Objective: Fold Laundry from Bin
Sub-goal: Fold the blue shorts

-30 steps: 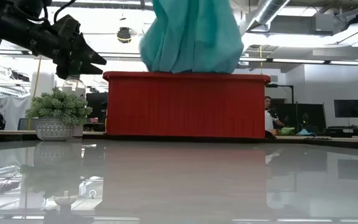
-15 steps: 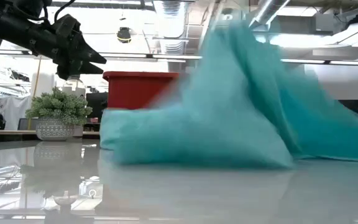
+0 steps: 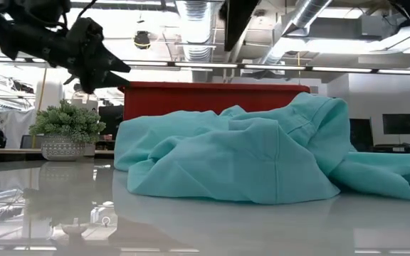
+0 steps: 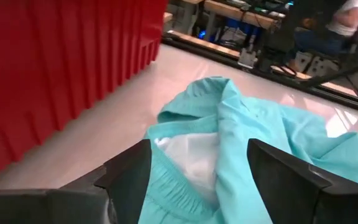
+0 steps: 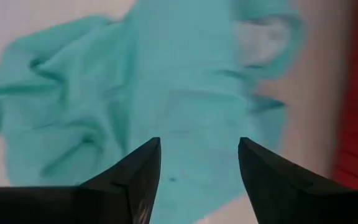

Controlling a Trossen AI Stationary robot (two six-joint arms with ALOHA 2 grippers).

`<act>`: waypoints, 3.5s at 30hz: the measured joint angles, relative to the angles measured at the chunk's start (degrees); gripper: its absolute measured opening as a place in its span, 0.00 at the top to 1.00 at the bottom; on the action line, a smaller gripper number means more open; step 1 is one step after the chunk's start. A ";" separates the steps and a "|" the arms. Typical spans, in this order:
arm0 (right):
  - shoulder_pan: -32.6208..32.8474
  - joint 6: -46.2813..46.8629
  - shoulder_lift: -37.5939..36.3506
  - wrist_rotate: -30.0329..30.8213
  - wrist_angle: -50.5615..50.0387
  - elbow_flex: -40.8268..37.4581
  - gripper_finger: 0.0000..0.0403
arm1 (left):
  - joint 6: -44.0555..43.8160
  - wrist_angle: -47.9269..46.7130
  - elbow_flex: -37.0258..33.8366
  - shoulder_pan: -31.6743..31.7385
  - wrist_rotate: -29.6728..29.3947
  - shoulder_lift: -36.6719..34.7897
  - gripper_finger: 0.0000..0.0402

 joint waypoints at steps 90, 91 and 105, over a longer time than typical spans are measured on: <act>-31.14 -25.52 -6.82 -18.37 11.74 0.04 0.41 | 57.38 -13.84 29.90 -11.99 -42.61 17.23 1.00; -30.79 -26.06 -6.82 -19.88 13.27 0.04 0.41 | 57.69 -13.40 29.90 -12.90 -43.46 16.26 1.00; -24.37 -34.28 -6.34 -21.27 23.02 -6.48 0.41 | 58.53 -9.27 30.77 -29.19 -46.43 7.56 1.00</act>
